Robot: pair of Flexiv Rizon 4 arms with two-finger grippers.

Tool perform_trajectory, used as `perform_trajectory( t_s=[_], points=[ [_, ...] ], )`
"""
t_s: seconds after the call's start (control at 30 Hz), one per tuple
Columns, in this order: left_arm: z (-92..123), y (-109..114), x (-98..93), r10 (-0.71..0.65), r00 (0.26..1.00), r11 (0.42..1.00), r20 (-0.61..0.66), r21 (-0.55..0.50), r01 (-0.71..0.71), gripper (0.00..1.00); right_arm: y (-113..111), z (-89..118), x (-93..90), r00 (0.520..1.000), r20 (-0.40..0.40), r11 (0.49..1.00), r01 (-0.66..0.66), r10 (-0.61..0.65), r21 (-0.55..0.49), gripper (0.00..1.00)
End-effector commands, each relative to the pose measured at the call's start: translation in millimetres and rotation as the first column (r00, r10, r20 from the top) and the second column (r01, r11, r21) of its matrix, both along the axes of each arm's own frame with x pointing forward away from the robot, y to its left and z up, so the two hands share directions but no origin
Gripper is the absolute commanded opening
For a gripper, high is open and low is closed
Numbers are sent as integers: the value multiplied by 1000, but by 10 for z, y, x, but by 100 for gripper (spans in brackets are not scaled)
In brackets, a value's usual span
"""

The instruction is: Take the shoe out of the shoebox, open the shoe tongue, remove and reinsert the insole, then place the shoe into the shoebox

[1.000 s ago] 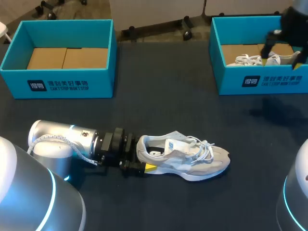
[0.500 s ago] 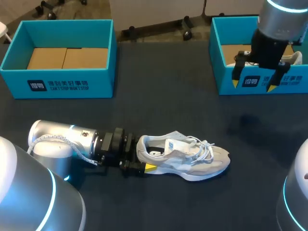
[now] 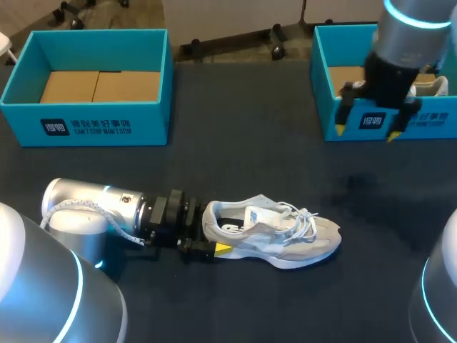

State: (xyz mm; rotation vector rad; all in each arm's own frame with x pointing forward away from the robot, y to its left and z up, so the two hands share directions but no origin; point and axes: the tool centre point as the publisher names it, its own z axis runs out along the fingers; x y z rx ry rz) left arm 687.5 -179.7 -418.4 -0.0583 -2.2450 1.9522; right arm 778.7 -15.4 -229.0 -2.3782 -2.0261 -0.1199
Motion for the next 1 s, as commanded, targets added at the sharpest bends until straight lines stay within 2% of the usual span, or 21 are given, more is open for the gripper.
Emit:
perform_trajectory(
  t_s=[0.03, 0.1, 0.33, 0.43, 0.57, 0.93, 1.0],
  points=[
    [-34, -4, 11, 1, 1000, 1000, 0, -1, -1, 0, 632, -273, -86, 1000, -28, 997, 0, -2, -80, 100],
    [-34, -4, 11, 1, 1000, 1000, 0, -1, -1, 0, 824, -315, -224, 1000, -14, 996, -12, 11, -86, 100],
    [-34, -4, 11, 1, 1000, 1000, 0, -1, -1, 0, 1140, -345, -700, 1000, 1, 995, 24, -24, -95, 100],
    [-34, -4, 11, 1, 1000, 1000, 0, -1, -1, 0, 1256, -345, -825, 1000, -7, 995, 15, -16, -104, 100],
    [-34, -4, 11, 1, 1000, 1000, 0, -1, -1, 0, 1439, -398, -885, 996, -68, 997, 50, -53, -54, 100],
    [-34, -4, 11, 1, 1000, 1000, 0, -1, -1, 0, 1439, -398, -885, 996, -68, 997, 50, -53, -54, 100],
    [-34, -4, 11, 1, 1000, 1000, 0, -1, -1, 0, 1618, -463, -909, 993, -66, 989, 92, -100, -115, 100]
  ],
)
